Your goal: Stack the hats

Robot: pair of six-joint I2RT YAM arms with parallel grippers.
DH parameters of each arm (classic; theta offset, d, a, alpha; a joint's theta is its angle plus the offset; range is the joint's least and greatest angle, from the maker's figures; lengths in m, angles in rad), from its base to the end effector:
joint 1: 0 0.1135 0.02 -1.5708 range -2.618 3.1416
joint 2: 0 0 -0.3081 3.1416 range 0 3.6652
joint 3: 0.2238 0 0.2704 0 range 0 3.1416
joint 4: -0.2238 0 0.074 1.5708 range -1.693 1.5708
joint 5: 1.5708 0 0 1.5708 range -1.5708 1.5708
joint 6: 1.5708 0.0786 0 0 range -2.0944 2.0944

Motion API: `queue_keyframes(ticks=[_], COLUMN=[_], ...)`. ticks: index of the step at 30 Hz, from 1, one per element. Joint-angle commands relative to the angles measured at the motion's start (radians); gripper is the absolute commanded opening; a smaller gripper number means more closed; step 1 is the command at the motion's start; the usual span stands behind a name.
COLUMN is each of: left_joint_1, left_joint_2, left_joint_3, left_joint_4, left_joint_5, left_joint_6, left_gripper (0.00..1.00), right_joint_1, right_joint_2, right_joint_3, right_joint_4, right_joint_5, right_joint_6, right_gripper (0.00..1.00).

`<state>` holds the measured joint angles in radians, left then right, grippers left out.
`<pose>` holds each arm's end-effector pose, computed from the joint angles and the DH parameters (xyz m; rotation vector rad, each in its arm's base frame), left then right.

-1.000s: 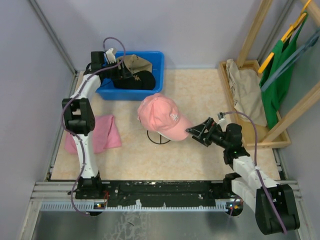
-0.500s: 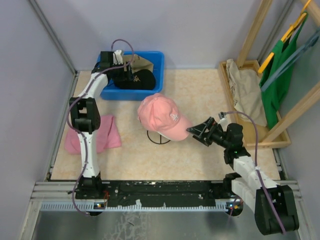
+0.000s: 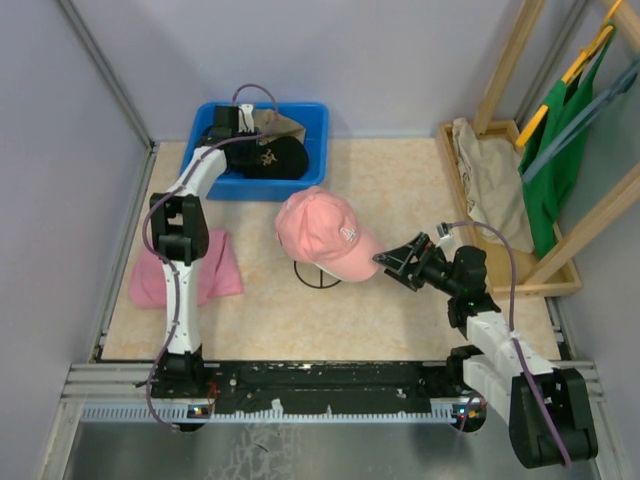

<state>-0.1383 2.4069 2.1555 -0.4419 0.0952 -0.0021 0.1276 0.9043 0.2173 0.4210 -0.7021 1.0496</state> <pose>0.6289 -0.0951 0.2153 0.2048 2.2575 -0.1823 0.1926 0.0759 0.1996 0.3805 1.9982 1.4275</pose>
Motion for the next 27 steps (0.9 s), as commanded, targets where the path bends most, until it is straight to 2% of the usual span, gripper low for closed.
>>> queue_keyframes(ticks=[1, 4, 5, 9, 12, 22, 27], left_joint_1=[-0.001, 0.006, 0.01, 0.027, 0.042, 0.088, 0.097], left_joint_2=[0.047, 0.028, 0.012, -0.071, -0.148, -0.342, -0.432], left_joint_3=[0.018, 0.022, 0.02, 0.023, 0.017, 0.043, 0.033], left_joint_4=[-0.002, -0.004, -0.005, -0.026, -0.035, -0.092, -0.142], left_joint_5=[-0.086, -0.07, -0.058, 0.01, 0.074, 0.239, 0.315], left_joint_6=[0.004, -0.004, -0.006, -0.007, -0.006, 0.005, 0.027], left_gripper=[0.24, 0.02, 0.0, 0.0, 0.0, 0.0, 0.0], right_joint_1=[-0.01, -0.01, -0.01, -0.01, -0.01, -0.01, -0.007], right_joint_2=[-0.029, -0.067, -0.081, -0.119, -0.143, -0.218, -0.224], right_joint_3=[0.034, 0.068, 0.083, 0.142, 0.159, 0.241, 0.323], right_joint_4=[0.011, -0.1, -0.143, -0.308, -0.37, -0.435, -0.445], right_joint_5=[-0.006, 0.034, 0.05, 0.128, 0.172, 0.196, 0.139], right_joint_6=[-0.009, -0.069, -0.099, -0.217, -0.253, -0.292, -0.347], right_gripper=[0.99, 0.99, 0.99, 0.99, 0.99, 0.99, 0.98])
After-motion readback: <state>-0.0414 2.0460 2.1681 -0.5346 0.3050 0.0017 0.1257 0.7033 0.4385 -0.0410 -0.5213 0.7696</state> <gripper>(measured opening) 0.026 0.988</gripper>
